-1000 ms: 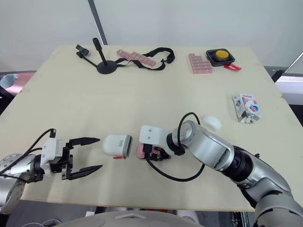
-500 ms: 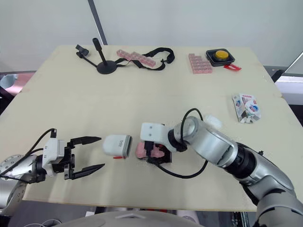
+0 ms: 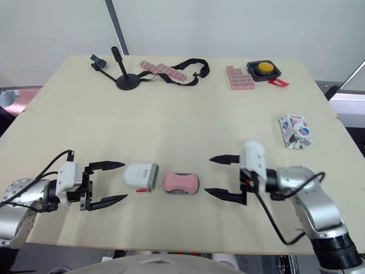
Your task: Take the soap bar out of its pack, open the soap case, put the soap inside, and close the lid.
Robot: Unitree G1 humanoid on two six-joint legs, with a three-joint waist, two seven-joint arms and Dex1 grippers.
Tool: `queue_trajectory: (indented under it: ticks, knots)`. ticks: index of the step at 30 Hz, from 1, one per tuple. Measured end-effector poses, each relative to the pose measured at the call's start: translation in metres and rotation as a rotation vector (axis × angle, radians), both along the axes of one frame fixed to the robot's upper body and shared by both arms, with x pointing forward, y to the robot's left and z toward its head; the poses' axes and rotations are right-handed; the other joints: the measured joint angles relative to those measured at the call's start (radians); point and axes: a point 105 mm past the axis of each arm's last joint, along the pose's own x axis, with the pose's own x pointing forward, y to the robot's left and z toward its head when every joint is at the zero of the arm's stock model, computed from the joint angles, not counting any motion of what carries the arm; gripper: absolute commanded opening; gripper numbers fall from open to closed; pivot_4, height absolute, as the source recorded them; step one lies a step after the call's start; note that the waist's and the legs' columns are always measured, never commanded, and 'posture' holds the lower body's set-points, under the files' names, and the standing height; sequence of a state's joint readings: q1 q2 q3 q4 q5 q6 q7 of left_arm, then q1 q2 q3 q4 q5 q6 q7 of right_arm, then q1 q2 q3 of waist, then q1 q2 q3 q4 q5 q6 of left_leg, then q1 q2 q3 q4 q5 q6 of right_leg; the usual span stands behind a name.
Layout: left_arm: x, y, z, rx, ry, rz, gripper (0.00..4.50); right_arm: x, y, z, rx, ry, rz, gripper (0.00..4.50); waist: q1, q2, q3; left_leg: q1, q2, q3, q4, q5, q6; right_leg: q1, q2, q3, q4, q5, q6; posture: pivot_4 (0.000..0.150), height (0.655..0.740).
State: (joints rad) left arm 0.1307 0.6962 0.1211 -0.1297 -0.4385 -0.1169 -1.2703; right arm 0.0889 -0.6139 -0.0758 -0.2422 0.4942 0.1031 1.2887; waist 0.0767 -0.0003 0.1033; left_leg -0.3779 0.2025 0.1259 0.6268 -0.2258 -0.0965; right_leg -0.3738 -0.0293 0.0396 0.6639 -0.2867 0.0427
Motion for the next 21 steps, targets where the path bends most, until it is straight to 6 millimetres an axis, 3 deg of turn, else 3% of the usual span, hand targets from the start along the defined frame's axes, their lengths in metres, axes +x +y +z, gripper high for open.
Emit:
queue_trajectory:
  ticks: [3, 6, 21]
  knots:
    - [0.000, -0.003, 0.000, 0.006, 0.006, -0.022, 4.50, -0.008, -0.033, -0.022, -0.017, 0.003, -0.023, 4.47, -0.002, 0.000, 0.000, 0.000, -0.001, 0.000, 0.000, -0.001, 0.003, 0.001, 0.000, 0.000, 0.000, 0.000, 0.000, 0.150, 0.7395]
    - [0.002, -0.002, -0.001, 0.014, 0.011, -0.033, 4.50, -0.013, -0.046, -0.029, -0.040, -0.013, -0.002, 4.47, -0.005, 0.000, 0.000, 0.001, 0.000, -0.001, 0.000, -0.001, 0.004, 0.001, 0.000, -0.001, 0.000, 0.000, 0.000, 0.150, 0.7395]
    - [0.029, -0.003, 0.014, 0.163, -0.019, -0.165, 4.50, -0.005, -0.043, -0.028, -0.043, -0.063, 0.019, 4.47, 0.003, 0.000, 0.000, 0.000, -0.001, -0.002, 0.002, -0.001, 0.006, 0.003, -0.001, -0.006, 0.000, 0.000, 0.000, 0.150, 0.7395]
